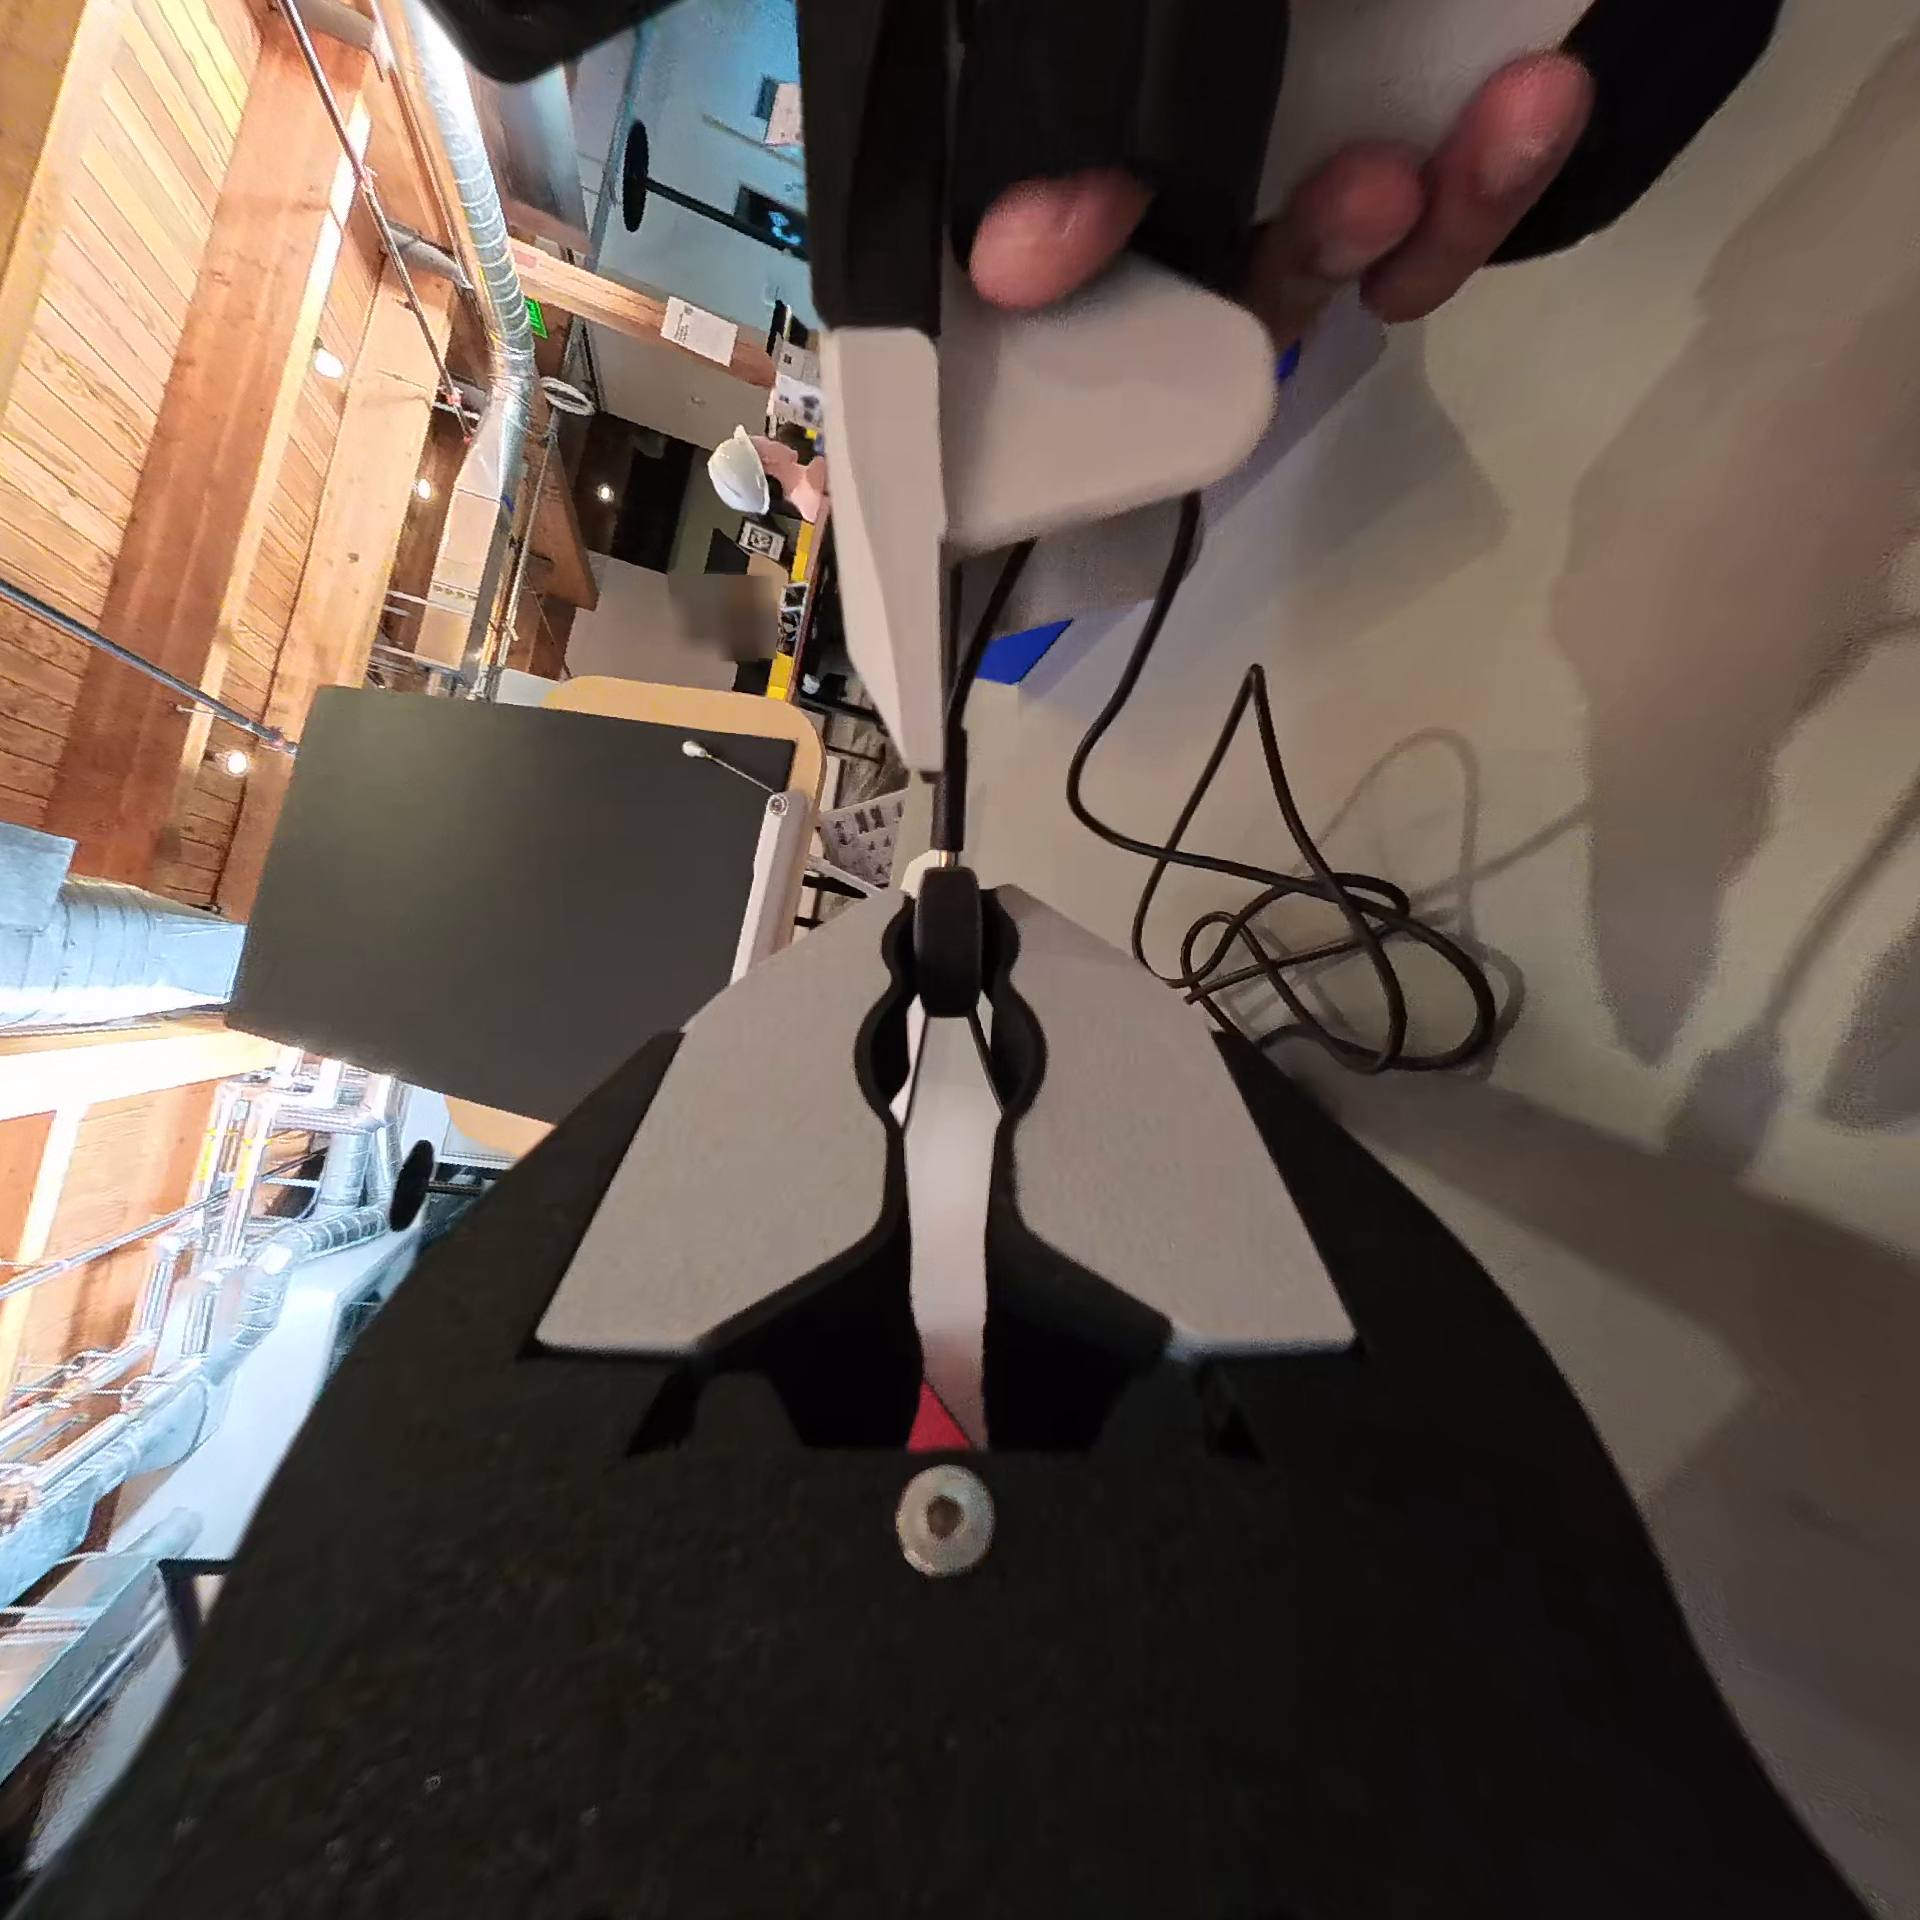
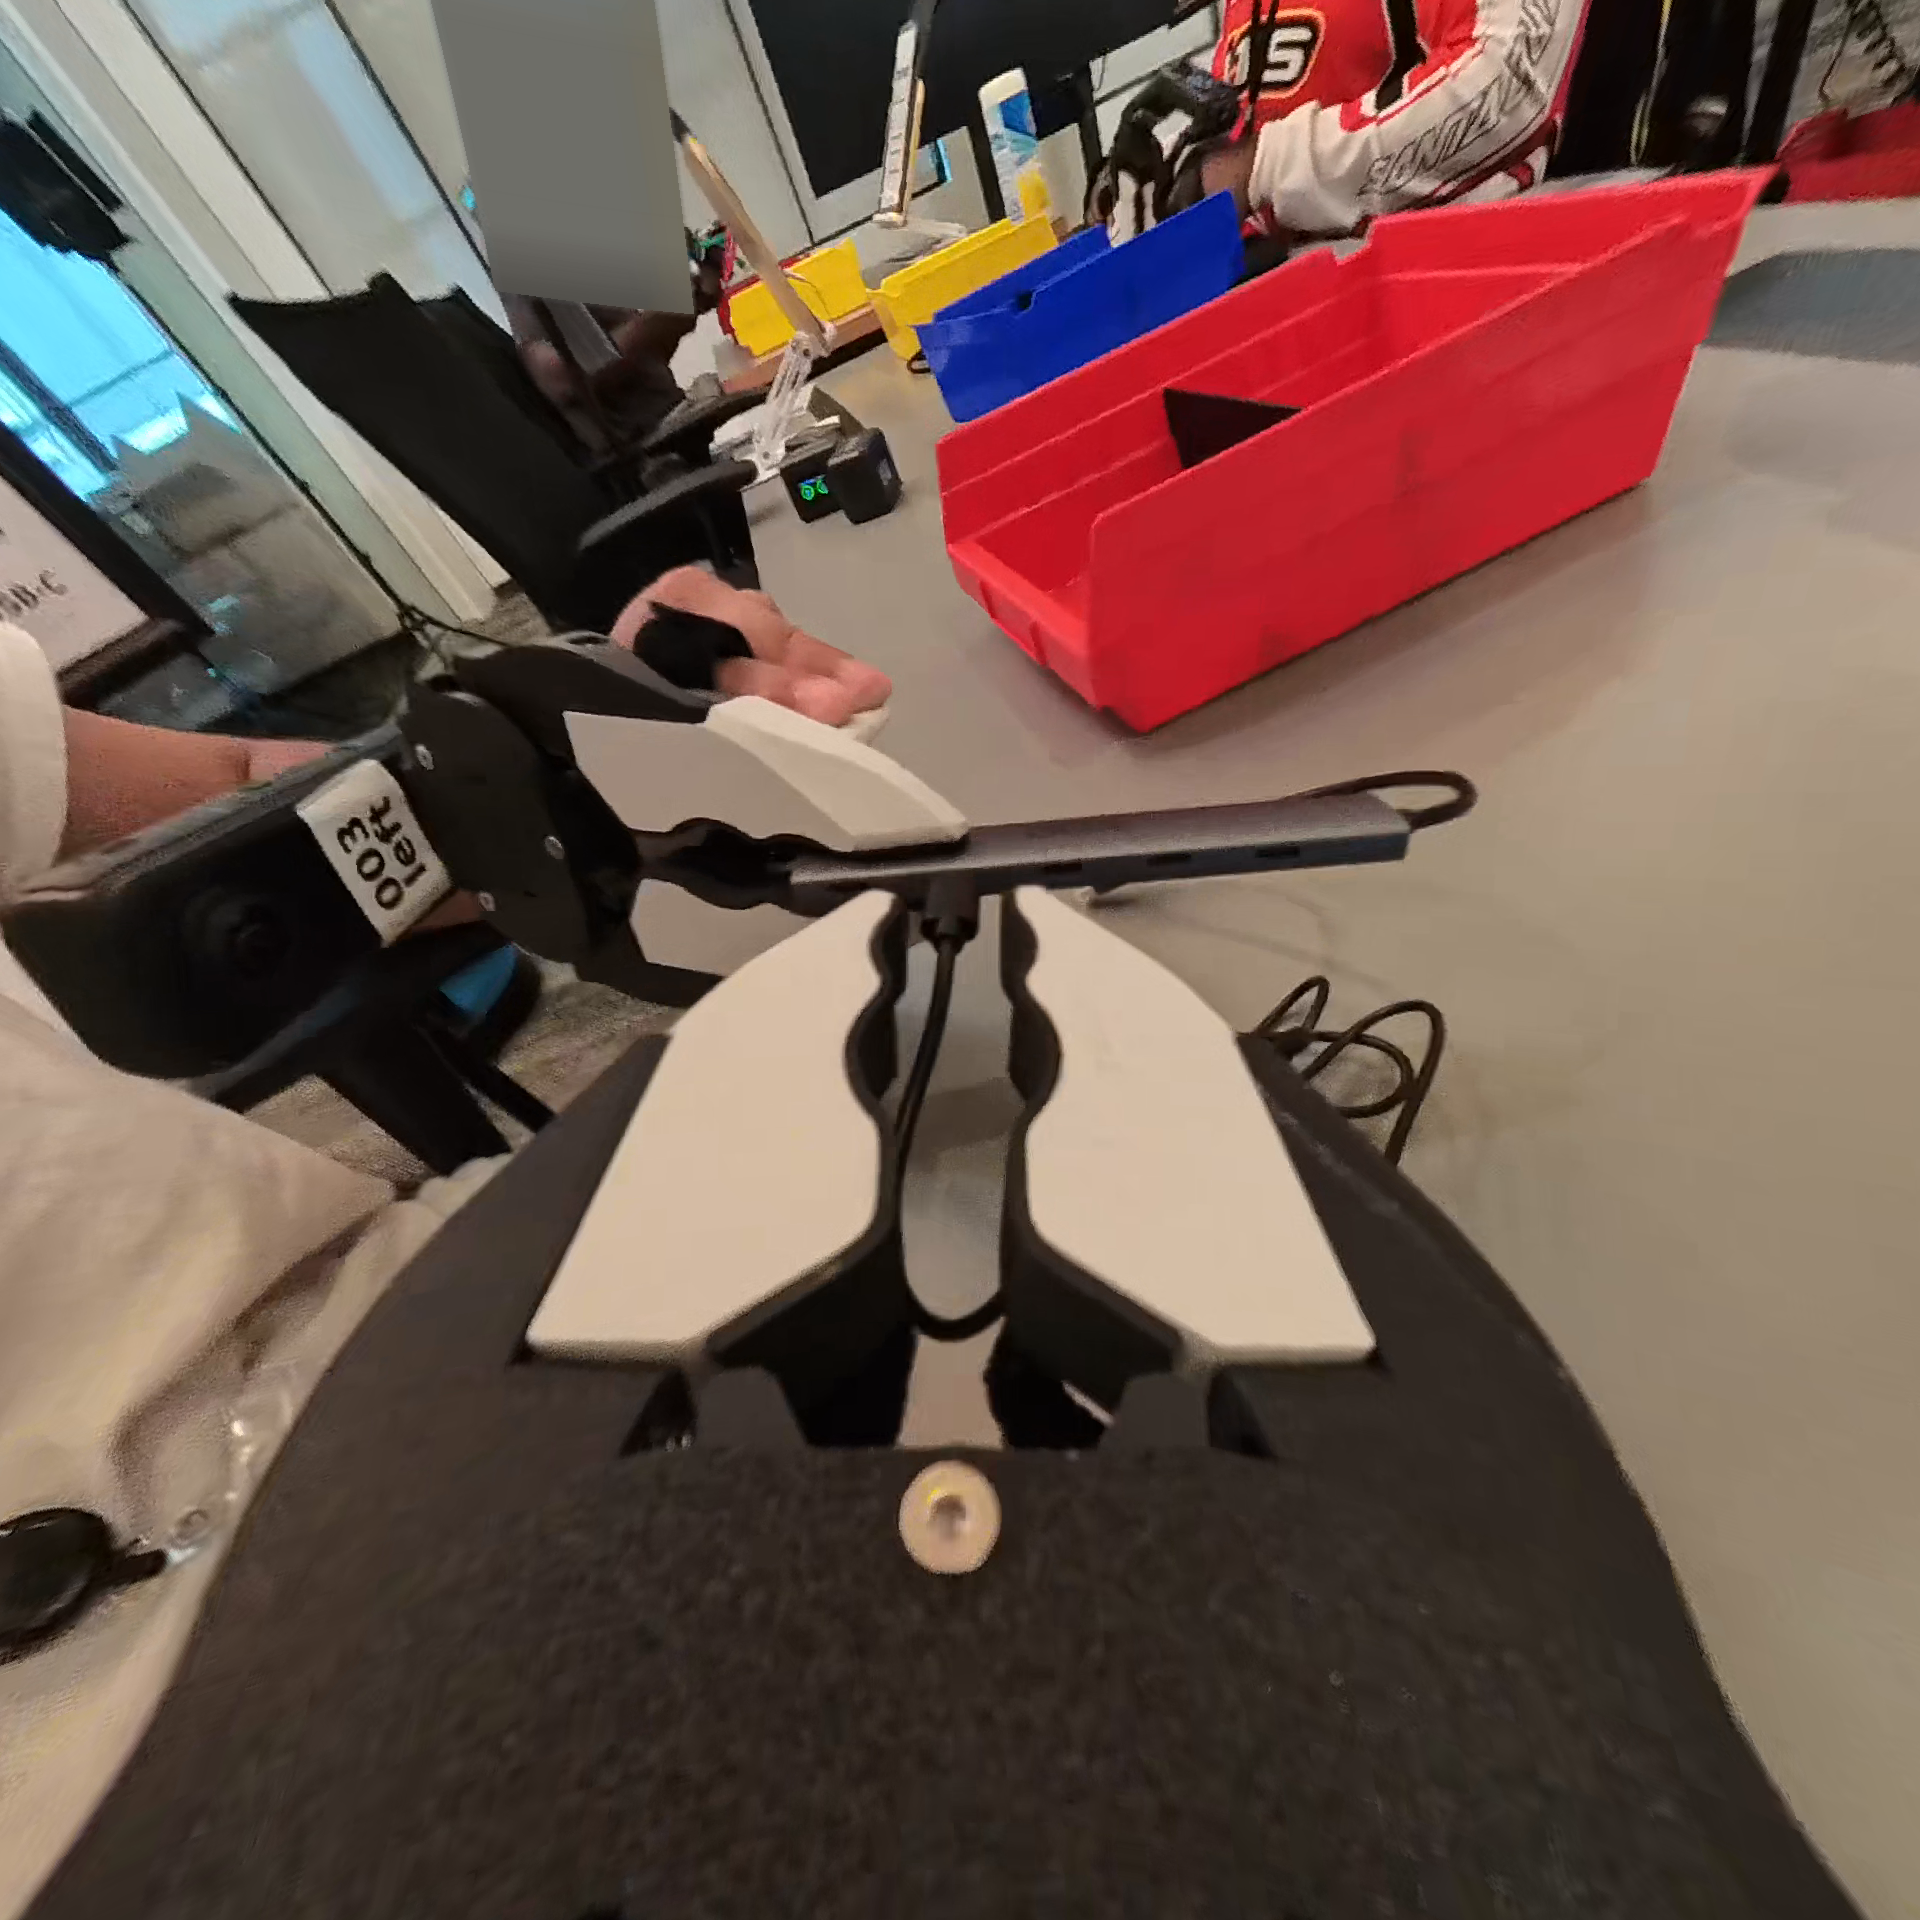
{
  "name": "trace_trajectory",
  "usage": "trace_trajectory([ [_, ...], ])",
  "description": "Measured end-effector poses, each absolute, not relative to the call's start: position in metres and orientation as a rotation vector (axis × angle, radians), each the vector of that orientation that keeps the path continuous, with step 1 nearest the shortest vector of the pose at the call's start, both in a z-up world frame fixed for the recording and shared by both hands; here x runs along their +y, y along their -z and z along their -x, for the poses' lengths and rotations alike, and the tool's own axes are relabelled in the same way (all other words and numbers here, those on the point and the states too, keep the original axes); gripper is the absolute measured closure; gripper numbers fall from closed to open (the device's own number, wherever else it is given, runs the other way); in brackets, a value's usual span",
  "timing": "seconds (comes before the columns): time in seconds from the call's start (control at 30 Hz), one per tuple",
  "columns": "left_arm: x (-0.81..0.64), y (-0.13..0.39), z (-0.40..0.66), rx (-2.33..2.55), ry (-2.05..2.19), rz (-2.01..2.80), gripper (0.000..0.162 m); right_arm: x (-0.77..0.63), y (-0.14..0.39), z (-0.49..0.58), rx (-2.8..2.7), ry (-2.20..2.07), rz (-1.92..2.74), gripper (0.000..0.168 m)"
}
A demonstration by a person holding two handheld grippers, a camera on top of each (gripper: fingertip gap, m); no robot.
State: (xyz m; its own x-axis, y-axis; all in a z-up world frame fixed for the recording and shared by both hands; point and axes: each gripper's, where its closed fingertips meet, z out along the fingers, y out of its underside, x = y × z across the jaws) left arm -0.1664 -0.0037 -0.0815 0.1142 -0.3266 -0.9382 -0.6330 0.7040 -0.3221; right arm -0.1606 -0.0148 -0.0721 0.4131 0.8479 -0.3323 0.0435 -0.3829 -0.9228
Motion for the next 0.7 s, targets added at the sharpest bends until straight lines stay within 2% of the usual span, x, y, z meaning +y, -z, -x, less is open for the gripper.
trace_trajectory([
  [0.13,-0.004,0.078,0.166,1.472,-0.269,0.837,0.152,-0.016,0.077,0.165,-0.817,-1.017,1.756,0.158],
  [0.7,-0.014,0.078,0.163,1.495,-0.186,0.835,0.152,-0.023,0.076,0.165,-0.855,-1.039,1.813,0.158],
])
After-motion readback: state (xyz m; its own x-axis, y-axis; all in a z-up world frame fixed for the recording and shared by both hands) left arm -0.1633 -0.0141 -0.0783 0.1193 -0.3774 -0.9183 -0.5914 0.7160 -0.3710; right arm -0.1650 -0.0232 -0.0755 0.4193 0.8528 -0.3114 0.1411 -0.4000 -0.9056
